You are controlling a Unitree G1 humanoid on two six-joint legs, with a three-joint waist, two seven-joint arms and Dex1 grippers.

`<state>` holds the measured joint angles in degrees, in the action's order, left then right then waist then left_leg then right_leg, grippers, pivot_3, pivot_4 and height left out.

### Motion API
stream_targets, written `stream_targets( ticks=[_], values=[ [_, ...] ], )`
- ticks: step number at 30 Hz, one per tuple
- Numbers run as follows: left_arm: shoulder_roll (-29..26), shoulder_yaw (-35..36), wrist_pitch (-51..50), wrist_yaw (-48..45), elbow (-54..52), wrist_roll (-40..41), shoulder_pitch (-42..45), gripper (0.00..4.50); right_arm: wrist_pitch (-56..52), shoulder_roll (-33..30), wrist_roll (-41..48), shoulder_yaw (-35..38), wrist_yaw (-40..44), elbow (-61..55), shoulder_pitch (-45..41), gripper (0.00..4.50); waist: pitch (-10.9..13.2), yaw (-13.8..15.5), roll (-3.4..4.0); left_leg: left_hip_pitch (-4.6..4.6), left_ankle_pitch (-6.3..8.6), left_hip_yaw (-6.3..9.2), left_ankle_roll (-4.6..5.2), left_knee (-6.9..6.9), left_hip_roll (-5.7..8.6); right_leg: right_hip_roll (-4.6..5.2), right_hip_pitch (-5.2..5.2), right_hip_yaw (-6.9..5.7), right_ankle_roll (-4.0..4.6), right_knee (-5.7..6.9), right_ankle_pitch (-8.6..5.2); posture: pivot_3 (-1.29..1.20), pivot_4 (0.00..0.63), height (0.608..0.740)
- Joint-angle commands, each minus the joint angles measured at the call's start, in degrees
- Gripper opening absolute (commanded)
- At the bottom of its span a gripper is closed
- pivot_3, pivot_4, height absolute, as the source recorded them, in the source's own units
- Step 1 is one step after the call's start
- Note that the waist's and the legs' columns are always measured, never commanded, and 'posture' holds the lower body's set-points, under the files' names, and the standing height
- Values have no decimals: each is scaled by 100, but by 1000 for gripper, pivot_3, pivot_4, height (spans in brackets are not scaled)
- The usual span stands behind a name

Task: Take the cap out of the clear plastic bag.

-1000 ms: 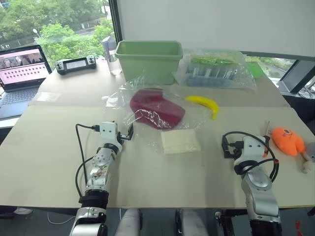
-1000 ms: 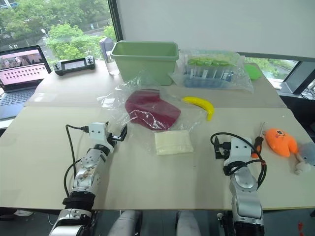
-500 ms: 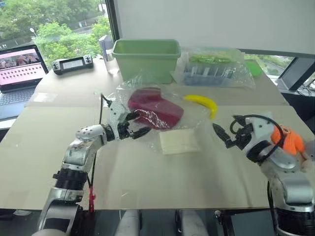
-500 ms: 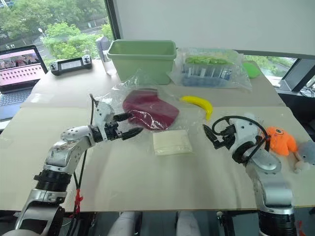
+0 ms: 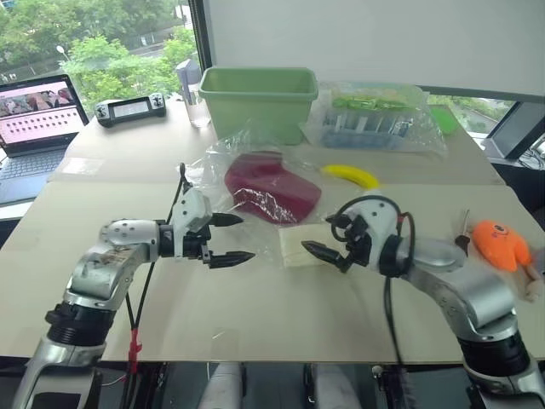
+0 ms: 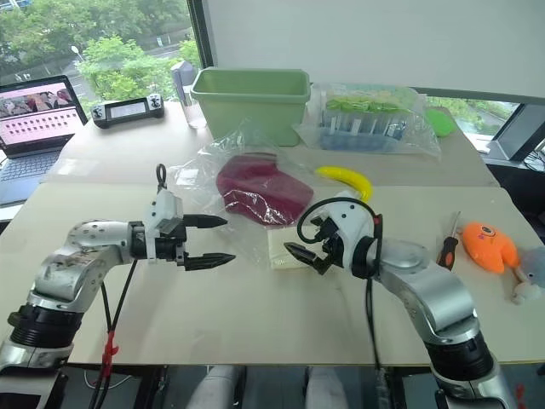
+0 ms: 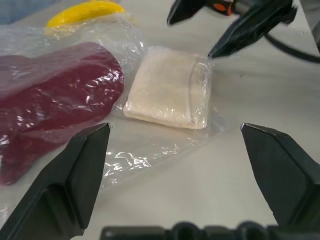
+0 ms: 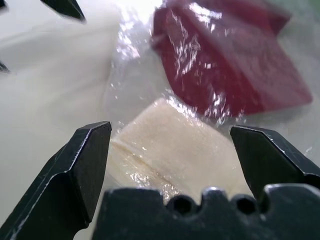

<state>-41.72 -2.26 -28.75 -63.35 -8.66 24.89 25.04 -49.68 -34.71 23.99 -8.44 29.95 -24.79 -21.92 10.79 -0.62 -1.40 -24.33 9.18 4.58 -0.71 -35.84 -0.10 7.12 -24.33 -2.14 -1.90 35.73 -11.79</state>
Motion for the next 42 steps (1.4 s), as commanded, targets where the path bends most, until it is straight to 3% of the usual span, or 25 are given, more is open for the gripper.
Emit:
stream_targets(
  ticks=[1,3,6,17,22,25,30,34,38,42],
  values=[
    [-148,298,-125,131,-345,146,43,4500,593,-44,-601,-335,46,555,-6,4480,2,-5,0,0,0,0,0,0,0,0,0,0,0,0,0,0,150,740],
    [-150,390,-329,292,-510,224,89,4500,675,17,-657,-415,144,870,75,4480,3,-4,0,-1,0,0,0,0,0,0,-1,0,-3,0,2,0,150,740],
    [-98,444,-666,626,-505,236,173,4500,993,-168,-1053,-832,421,1165,183,3708,3,-5,0,4,0,0,0,0,0,-1,4,0,-28,1,16,0,150,740],
    [3,168,-636,791,-337,137,425,4500,1069,-86,-1123,-660,747,1030,261,32,1,7,-3,14,0,1,0,-2,-1,-2,13,0,-18,5,11,0,150,740],
    [280,161,-638,807,-134,271,420,4500,798,-36,-825,-288,794,479,209,11,2,8,-4,9,0,1,0,-2,0,-2,9,0,-32,5,18,0,150,740],
    [242,-8,-573,672,-99,137,253,4500,455,-60,-380,280,845,113,-110,11,4,-12,-3,5,0,1,0,-2,0,-3,4,0,-36,6,21,0,150,740],
    [620,-137,-430,869,293,-3,242,4500,314,-303,78,1423,837,542,-543,11,10,5,0,5,-1,0,1,-6,0,-4,4,2,-41,9,25,0,150,740],
    [971,-285,-162,1080,655,-230,306,4500,623,-1122,-547,2021,576,1616,-515,11,10,129,0,3,0,1,0,-7,2,-3,8,-1,-40,4,24,0,150,740],
    [1216,-472,130,1278,973,-609,254,4500,1246,-1866,-1331,2106,234,2657,-149,11,11,159,-2,-10,0,-4,0,-8,13,5,3,3,-49,-10,29,0,150,740],
    [1480,-501,403,1627,1178,-893,246,4500,1369,-1998,-1619,2218,-167,3502,-136,11,12,89,0,-8,0,-8,0,-3,12,5,3,6,-48,-10,28,0,150,740]
  ],
)
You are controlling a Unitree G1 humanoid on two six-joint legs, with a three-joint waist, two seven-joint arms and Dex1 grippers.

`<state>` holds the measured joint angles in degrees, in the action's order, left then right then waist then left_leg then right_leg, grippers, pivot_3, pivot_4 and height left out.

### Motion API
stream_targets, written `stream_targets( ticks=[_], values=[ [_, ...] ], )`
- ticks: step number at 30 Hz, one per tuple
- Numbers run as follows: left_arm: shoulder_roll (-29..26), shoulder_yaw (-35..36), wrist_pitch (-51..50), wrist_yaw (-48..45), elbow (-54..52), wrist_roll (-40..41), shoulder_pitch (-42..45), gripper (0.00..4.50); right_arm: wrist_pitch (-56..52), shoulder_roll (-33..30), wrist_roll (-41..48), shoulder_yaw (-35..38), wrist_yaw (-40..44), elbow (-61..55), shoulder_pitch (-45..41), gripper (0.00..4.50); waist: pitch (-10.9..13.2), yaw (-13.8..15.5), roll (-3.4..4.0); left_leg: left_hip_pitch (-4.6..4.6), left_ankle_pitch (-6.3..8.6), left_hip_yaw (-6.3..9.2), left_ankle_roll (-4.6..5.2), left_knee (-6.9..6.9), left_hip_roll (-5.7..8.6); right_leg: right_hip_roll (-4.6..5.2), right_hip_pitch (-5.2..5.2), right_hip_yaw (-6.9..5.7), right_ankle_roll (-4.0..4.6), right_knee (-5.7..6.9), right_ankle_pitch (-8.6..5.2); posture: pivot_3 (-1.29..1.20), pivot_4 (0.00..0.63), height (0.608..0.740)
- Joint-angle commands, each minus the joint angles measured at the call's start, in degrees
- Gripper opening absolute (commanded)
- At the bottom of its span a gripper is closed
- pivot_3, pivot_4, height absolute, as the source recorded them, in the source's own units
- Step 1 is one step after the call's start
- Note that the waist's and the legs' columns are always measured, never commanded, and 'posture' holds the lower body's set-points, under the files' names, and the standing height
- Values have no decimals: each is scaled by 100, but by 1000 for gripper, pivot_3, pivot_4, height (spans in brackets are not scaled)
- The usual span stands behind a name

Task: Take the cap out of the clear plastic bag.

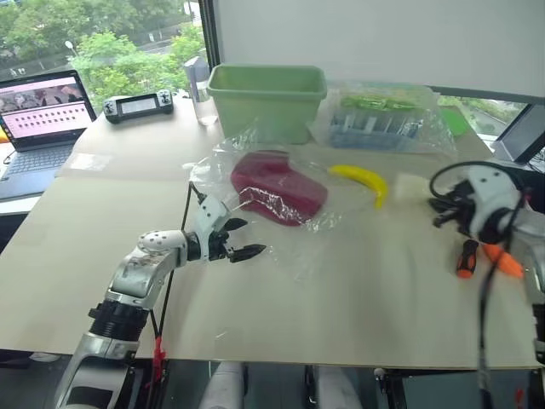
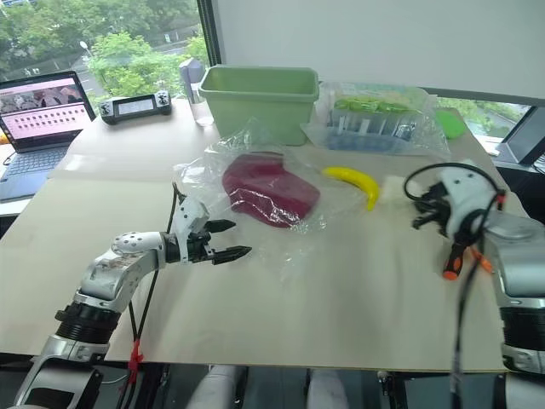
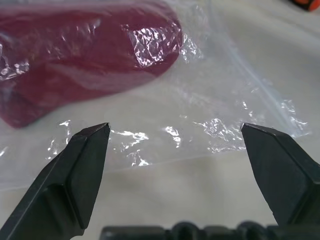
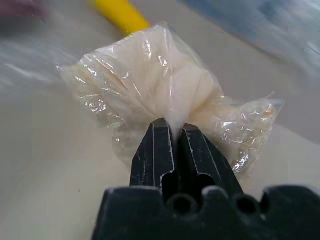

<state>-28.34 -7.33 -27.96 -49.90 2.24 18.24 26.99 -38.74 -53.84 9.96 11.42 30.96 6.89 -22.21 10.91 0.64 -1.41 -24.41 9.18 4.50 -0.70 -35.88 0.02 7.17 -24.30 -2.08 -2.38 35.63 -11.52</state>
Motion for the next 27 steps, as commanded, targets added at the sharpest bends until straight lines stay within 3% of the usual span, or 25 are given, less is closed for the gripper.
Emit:
stream_targets(
  ticks=[1,2,3,11,15,21,27],
  values=[
    [163,-38,377,319,112,-317,43,4500,302,-69,-260,206,-291,446,-112,11,0,-58,2,5,0,-3,0,0,-1,0,1,5,0,2,0,0,150,740],
    [179,-69,384,328,70,-357,29,4500,337,-54,-300,184,-319,519,-103,11,1,-95,2,11,0,-5,0,0,-1,0,4,8,0,5,0,0,150,740],
    [195,-74,352,328,7,-348,22,4500,353,-41,-336,162,-333,558,-90,615,1,-138,2,12,0,-8,0,-1,-1,0,3,12,0,11,0,0,150,740],
    [199,-30,161,380,-285,-290,-15,4500,306,-192,-599,51,-431,100,-139,3182,1,-148,4,18,-1,-11,1,-13,1,-1,7,25,-10,20,7,0,150,740],
    [191,-37,160,369,-229,-298,45,4500,-60,-126,-463,37,-307,-447,-606,4475,4,-165,10,16,-1,-16,1,-14,2,-1,3,31,-12,20,8,0,150,740],
    [239,-96,231,358,-91,-346,145,4500,-259,836,-99,-280,-266,-468,-1475,4475,4,-169,8,24,-1,-20,1,-12,-3,-6,7,35,-13,20,9,0,150,740],
    [377,17,357,524,-38,-364,164,4500,931,1988,-395,-467,-821,1589,-2446,4475,6,-132,10,14,-2,-23,0,-19,4,-5,1,44,-20,17,19,0,150,740]
  ],
)
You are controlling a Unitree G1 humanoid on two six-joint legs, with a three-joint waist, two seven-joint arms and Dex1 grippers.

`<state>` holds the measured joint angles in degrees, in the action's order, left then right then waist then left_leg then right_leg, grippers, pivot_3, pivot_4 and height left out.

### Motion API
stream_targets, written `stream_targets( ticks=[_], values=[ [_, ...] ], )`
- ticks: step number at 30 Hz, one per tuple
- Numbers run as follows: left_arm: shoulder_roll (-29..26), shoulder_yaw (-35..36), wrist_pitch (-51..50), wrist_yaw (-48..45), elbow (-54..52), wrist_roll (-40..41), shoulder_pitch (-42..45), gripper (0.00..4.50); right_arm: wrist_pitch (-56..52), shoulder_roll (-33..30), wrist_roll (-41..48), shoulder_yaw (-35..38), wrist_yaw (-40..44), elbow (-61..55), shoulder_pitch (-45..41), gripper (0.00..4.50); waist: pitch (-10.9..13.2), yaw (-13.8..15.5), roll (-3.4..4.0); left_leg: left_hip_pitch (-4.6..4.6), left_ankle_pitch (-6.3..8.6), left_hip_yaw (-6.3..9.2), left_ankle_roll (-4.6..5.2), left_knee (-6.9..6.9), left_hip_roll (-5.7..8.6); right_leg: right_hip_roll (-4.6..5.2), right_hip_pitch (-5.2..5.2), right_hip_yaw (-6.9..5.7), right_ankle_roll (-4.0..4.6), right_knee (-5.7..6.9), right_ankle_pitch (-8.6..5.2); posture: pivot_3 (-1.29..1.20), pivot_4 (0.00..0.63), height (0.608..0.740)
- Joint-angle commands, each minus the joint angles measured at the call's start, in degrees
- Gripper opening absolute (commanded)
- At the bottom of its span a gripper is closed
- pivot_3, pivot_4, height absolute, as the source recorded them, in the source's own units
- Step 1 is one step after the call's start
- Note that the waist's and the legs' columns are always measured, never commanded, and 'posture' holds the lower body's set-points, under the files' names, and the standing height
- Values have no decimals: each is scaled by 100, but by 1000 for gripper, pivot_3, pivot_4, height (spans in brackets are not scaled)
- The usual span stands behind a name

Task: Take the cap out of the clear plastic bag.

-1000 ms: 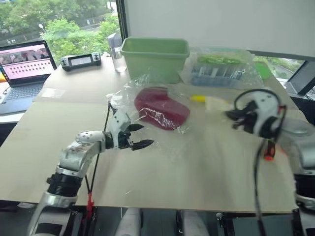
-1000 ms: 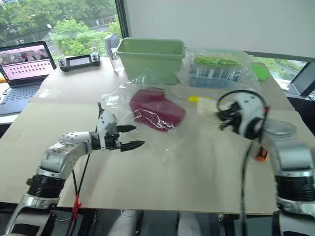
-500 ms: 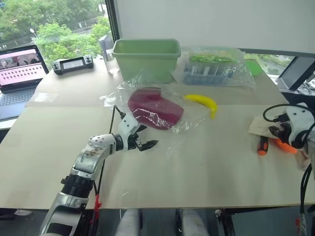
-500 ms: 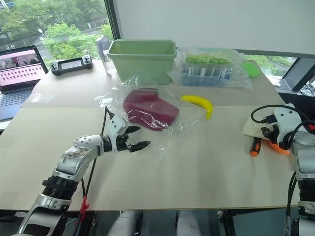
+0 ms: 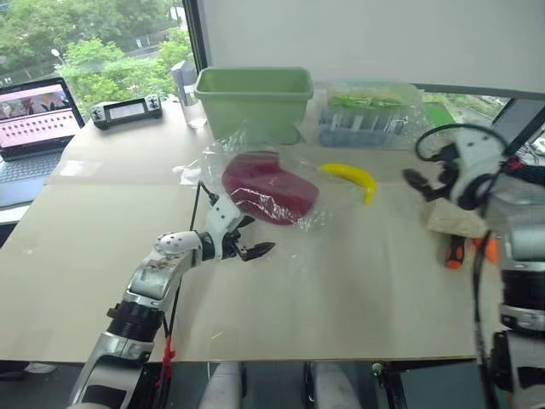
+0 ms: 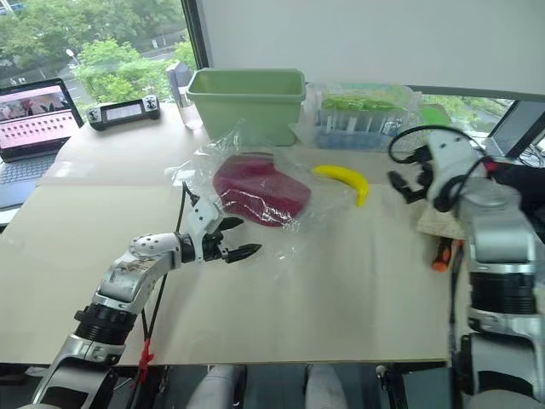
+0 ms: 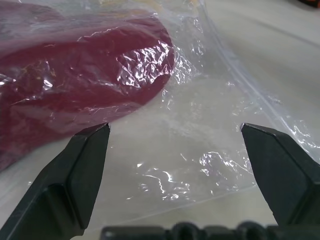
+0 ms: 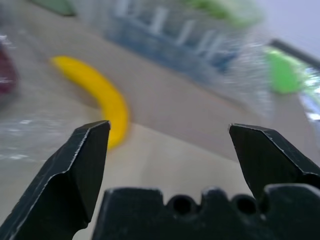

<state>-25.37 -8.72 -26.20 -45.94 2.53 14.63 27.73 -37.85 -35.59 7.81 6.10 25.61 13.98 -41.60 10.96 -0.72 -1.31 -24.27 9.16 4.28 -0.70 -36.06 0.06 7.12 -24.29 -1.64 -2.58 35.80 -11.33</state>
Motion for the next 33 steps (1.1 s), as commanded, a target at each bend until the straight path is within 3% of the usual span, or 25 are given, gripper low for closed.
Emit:
stream_targets(
  ticks=[1,7,12,21,33],
  values=[
    [104,233,203,189,-95,22,83,4500,1240,295,-271,25,-432,1505,-787,4475,1,3,1,0,0,-1,-1,0,0,0,-1,1,0,-1,1,0,150,740],
    [96,573,361,355,-195,102,-66,4500,2759,564,-447,86,-794,4108,-1922,4475,1,-37,2,4,-2,-7,-2,15,1,-1,-5,9,-1,-7,4,0,150,740],
    [91,677,559,391,-157,44,-285,4500,3360,649,-523,67,-772,5288,-2394,4475,1,-72,2,8,-1,-14,-2,20,0,-2,-3,18,2,-11,5,0,150,740],
    [-58,753,642,150,-350,170,-552,4500,3555,929,-409,145,-254,5701,-2599,4475,2,-194,3,23,-2,-27,-2,20,0,-4,-3,38,2,3,6,0,150,740],
    [-177,1068,465,-82,-903,691,-499,4500,3596,1260,-614,151,-431,6063,-2431,4475,2,-192,4,44,-2,-57,-2,22,-3,-8,0,73,-4,7,9,0,150,740]
  ],
)
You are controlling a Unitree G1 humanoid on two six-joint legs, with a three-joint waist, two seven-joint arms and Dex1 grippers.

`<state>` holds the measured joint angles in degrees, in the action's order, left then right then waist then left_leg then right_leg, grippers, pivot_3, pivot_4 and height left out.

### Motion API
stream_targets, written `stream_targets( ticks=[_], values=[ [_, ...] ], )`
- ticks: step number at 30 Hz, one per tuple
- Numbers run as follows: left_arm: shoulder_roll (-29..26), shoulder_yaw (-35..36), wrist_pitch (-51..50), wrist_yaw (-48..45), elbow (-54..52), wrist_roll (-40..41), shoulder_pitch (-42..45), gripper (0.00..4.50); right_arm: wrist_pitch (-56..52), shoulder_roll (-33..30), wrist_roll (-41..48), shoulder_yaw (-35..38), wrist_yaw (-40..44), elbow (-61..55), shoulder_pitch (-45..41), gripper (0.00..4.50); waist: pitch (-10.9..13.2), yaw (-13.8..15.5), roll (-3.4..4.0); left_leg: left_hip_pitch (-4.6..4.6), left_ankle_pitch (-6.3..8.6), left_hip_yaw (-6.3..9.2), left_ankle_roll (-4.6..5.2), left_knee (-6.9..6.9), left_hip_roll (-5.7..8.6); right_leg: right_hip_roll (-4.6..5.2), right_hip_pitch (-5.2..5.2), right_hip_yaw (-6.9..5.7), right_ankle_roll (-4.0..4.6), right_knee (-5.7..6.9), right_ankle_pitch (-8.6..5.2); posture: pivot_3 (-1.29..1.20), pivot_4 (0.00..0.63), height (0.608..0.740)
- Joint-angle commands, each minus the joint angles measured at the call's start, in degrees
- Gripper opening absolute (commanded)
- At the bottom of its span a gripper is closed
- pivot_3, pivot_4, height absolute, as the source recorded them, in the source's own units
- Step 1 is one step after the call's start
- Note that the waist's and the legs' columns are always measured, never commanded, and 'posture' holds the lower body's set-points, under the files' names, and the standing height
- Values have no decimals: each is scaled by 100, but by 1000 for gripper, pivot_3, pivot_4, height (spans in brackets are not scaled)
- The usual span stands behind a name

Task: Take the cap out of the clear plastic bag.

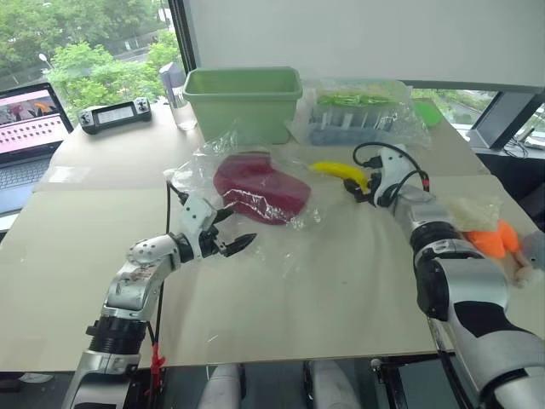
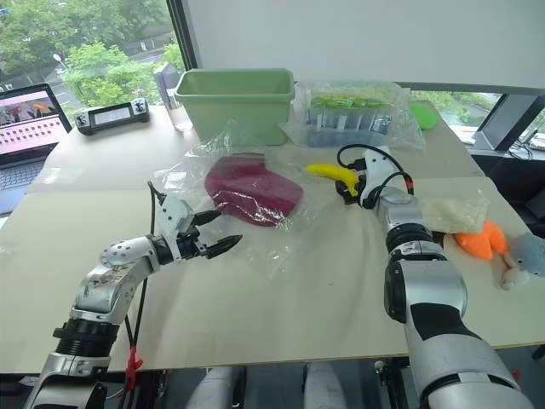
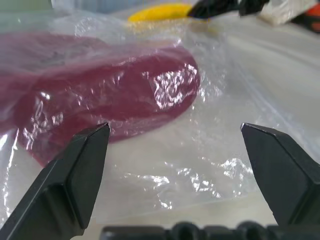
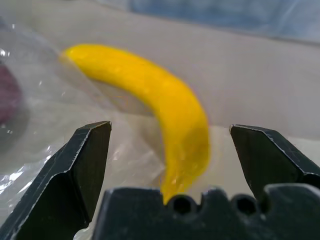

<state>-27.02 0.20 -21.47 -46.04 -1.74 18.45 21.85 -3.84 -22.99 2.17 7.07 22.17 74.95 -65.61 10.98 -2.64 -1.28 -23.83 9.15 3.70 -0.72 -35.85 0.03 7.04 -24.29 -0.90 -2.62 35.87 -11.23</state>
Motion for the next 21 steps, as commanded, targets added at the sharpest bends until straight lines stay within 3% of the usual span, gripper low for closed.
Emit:
stream_targets(
  ticks=[1,14,17,21],
  values=[
    [12,227,-93,-83,-597,449,88,4500,201,17,-51,71,-109,-25,-28,4475,0,0,0,1,0,-4,0,0,0,0,0,3,-1,0,1,0,150,740],
    [86,384,-562,329,-1363,1018,175,4500,237,29,-177,140,-387,73,182,542,0,-10,0,16,0,-25,0,-1,-3,-1,7,22,-6,-1,5,0,150,740],
    [91,358,-589,393,-1390,1026,223,4500,257,21,-153,162,-393,54,188,160,0,-4,0,20,0,-27,0,-2,-3,-1,10,23,-6,-1,7,0,150,740],
    [103,292,-619,434,-1380,1032,295,4500,323,-61,-75,226,-346,-35,123,13,0,-2,0,19,0,-28,0,-2,-3,-1,10,24,-7,-1,7,0,150,740]
  ],
)
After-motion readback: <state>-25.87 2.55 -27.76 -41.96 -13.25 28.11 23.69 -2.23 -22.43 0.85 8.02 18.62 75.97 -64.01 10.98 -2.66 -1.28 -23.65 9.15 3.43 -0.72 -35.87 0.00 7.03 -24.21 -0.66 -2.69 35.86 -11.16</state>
